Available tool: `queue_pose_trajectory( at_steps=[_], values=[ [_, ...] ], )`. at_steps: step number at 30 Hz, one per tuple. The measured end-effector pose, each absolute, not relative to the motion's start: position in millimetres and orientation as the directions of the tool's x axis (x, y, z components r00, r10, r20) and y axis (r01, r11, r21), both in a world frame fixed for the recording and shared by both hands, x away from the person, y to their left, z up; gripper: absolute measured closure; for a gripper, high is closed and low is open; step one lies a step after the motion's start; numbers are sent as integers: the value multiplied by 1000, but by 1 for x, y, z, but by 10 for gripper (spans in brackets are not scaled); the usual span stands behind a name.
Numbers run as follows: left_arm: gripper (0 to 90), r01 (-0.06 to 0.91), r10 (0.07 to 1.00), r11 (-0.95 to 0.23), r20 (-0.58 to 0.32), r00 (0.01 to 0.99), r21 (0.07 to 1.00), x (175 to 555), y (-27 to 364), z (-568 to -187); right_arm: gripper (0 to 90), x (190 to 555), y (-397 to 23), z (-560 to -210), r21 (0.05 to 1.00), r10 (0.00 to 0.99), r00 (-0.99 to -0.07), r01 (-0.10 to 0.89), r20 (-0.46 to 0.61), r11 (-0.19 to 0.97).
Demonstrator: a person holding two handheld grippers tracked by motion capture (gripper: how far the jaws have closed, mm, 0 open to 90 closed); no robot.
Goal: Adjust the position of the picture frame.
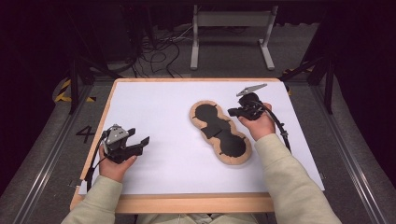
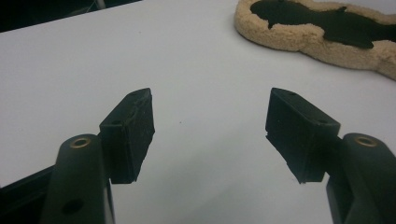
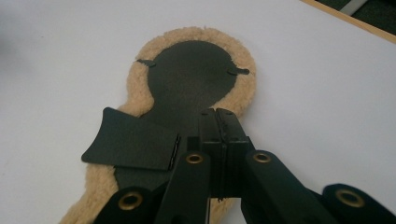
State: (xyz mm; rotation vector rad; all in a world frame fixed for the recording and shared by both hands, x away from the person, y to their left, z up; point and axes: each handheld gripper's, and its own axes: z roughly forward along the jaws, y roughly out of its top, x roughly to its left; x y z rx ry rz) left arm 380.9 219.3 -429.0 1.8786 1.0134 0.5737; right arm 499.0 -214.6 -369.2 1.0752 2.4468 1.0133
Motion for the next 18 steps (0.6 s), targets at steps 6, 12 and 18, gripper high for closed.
queue_pose_trajectory(
  at_steps=[6,12,18],
  values=[
    [328,428,844,-250,-21,536,869,375,229,-430,900,522,-202,-376,676,743,-669,550,5,490],
    [318,436,845,-269,-7,535,859,370,233,-431,900,539,-193,-383,648,754,-657,573,-2,501],
    [314,440,846,-277,0,533,854,365,235,-432,900,555,-190,-396,625,771,-637,601,-1,498]
  ],
)
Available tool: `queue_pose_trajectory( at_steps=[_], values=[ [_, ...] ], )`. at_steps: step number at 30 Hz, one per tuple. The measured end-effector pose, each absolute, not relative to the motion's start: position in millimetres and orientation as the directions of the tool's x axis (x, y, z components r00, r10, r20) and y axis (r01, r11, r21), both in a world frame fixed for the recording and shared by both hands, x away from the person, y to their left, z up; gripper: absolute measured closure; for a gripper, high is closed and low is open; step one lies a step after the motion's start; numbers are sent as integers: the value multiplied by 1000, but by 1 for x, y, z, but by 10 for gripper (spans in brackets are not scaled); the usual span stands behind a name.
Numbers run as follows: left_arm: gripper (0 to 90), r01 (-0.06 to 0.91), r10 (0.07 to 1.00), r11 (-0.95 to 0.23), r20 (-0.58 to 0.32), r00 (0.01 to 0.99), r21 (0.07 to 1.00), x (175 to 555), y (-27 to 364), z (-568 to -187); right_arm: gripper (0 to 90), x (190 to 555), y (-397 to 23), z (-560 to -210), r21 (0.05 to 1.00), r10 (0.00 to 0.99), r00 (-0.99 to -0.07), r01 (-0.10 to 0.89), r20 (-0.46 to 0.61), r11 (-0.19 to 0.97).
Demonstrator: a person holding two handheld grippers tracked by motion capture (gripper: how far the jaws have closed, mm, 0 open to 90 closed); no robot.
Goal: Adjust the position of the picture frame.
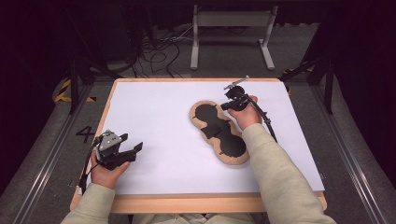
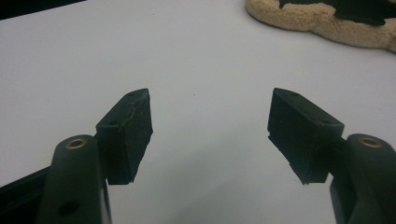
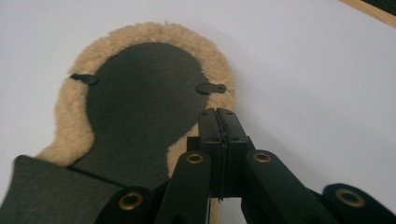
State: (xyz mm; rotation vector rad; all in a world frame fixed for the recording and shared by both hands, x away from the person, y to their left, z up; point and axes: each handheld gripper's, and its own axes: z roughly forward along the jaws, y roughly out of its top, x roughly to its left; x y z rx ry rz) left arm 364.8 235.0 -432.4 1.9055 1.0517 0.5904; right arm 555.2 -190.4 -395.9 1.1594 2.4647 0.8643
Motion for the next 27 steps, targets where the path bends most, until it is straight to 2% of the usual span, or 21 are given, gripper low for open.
queue_pose_trajectory(
  at_steps=[12,18,27],
  values=[
    [307,454,862,-260,-8,507,852,356,247,-435,900,575,-182,-412,618,796,-605,632,17,467],
    [303,461,863,-265,-5,505,847,351,249,-436,900,583,-183,-421,600,845,-534,674,-5,430],
    [301,465,862,-267,-6,506,844,350,249,-437,900,589,-183,-430,583,858,-513,703,17,408]
  ],
)
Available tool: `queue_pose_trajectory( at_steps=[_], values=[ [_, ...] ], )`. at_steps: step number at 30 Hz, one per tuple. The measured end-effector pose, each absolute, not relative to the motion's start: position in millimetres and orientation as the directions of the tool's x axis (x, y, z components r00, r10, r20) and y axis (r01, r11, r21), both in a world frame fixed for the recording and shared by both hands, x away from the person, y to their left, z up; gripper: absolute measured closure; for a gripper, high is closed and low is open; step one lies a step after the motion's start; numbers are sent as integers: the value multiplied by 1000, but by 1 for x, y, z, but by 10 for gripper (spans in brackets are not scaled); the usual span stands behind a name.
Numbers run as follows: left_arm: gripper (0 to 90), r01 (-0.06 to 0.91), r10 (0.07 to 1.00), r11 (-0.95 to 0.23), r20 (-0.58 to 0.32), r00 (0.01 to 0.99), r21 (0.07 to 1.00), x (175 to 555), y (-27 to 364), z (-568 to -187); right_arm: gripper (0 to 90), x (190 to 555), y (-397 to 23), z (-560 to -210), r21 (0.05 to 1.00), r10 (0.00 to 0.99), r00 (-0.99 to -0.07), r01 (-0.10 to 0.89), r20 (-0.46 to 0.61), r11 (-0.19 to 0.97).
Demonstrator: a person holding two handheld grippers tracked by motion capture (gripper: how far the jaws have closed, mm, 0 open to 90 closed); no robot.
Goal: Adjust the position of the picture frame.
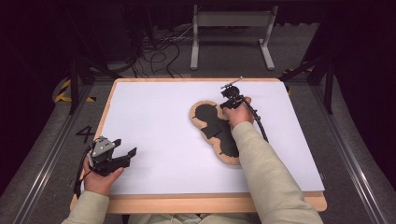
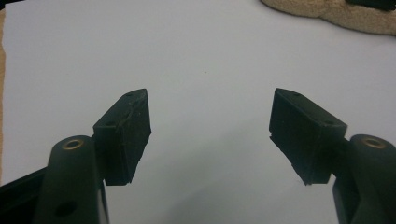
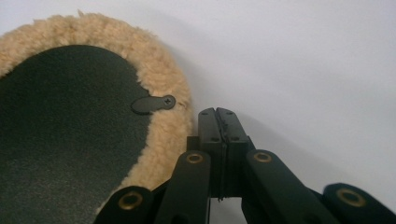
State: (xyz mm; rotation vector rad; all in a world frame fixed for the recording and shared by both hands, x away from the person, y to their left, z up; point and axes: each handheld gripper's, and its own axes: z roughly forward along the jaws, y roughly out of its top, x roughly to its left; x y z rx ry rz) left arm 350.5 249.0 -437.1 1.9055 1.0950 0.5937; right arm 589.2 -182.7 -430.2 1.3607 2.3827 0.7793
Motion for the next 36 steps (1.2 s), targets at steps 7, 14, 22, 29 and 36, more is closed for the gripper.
queue_pose_trajectory(
  at_steps=[7,14,22,29,36],
  values=[
    [300,468,862,-267,-8,507,842,352,248,-438,900,589,-176,-429,577,835,-551,683,3,448],
    [299,470,860,-273,-6,510,839,353,247,-438,900,586,-160,-430,572,795,-606,662,31,483],
    [299,472,859,-268,-14,512,840,356,246,-439,900,573,-110,-429,534,675,-736,591,51,604],
    [298,472,852,-274,-16,523,838,359,244,-438,900,556,-80,-431,526,605,-792,551,85,647],
    [297,466,841,-279,-20,540,840,364,239,-440,900,540,-61,-431,527,524,-846,491,97,694]
  ],
)
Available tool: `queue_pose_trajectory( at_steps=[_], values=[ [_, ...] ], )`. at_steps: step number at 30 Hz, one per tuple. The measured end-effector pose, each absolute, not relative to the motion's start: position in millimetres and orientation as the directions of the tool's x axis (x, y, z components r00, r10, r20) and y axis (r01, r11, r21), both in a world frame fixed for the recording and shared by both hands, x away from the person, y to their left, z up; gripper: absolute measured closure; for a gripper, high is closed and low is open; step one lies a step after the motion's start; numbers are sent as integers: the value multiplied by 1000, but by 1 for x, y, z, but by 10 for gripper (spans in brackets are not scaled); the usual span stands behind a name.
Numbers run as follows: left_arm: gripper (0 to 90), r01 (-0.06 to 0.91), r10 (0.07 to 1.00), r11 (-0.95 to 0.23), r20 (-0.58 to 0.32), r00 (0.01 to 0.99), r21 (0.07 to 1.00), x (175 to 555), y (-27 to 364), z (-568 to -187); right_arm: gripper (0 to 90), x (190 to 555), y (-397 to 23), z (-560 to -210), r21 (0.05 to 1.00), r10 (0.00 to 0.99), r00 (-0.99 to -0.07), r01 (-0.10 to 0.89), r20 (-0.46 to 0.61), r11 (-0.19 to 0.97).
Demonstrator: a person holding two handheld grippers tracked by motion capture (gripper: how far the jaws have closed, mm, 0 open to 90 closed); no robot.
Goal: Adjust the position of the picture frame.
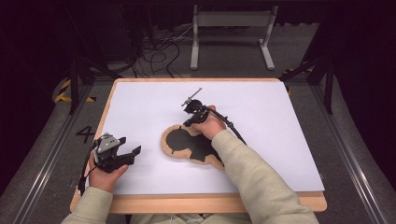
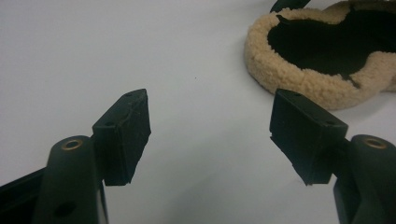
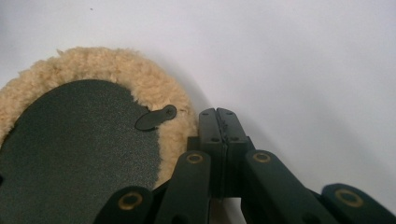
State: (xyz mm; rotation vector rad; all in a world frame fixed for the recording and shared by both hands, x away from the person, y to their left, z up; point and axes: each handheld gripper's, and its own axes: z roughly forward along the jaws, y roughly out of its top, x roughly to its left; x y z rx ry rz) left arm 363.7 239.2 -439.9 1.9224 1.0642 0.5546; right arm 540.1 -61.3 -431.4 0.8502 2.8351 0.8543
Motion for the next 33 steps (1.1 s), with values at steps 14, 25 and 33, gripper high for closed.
queue_pose_trajectory(
  at_steps=[14,25,33],
  values=[
    [298,449,812,-287,-33,582,846,370,231,-436,900,496,-102,-382,631,492,-870,394,22,668],
    [309,447,779,-279,-71,622,850,379,221,-434,900,452,-156,-371,694,495,-867,385,46,609],
    [313,433,762,-287,-70,644,855,381,215,-430,900,425,-180,-374,703,495,-865,403,83,586]
  ],
)
